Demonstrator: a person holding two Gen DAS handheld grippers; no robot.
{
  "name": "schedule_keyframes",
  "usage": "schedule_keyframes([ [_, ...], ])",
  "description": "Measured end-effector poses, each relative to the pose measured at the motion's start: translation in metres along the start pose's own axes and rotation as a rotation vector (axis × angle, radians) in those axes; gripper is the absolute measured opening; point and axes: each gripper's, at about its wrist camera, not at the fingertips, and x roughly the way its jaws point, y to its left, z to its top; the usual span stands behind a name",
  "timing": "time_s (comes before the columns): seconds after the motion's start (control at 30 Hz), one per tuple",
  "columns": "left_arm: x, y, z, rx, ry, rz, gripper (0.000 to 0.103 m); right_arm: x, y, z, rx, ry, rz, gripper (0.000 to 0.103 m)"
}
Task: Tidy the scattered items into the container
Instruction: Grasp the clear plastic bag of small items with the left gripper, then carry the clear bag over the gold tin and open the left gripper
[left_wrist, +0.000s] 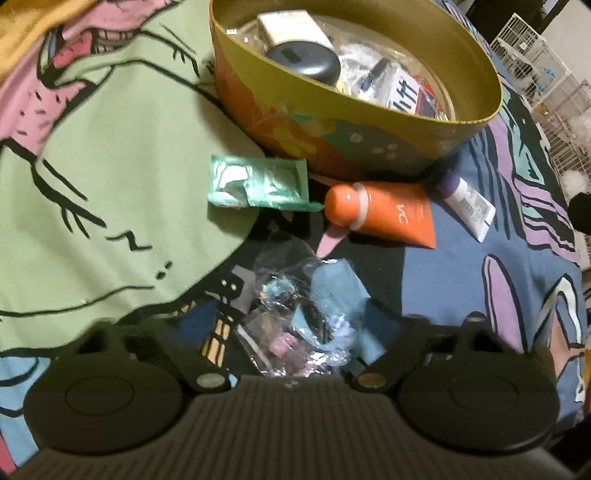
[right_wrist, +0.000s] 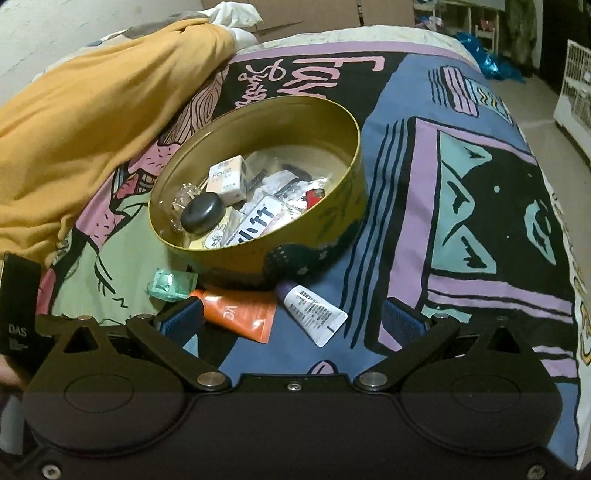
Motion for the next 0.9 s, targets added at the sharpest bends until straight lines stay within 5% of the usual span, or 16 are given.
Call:
schedule_keyframes([
  [0.07, 0.001, 0.002, -0.001, -0.013, -0.001, 0.008, 0.068, 0.001, 0.003, 0.000, -0.013, -0.002, -0.011, 0.103],
  [0.13, -0.001, 0.005, -0.001, -0.029, -0.008, 0.015, 0.037, 0.002, 0.003, 0.000, -0.010, -0.002, -0.008, 0.103],
  [0.23, -0.007, 0.012, -0.002, -0.059, -0.020, -0.010, 0.027, 0.003, 0.003, -0.001, -0.006, -0.003, -0.016, 0.103],
  [0.9, -0.053, -0.002, -0.020, -0.036, -0.133, 0.002, 0.026, 0.011, 0.003, -0.007, -0.022, 0.033, -0.018, 0.103],
])
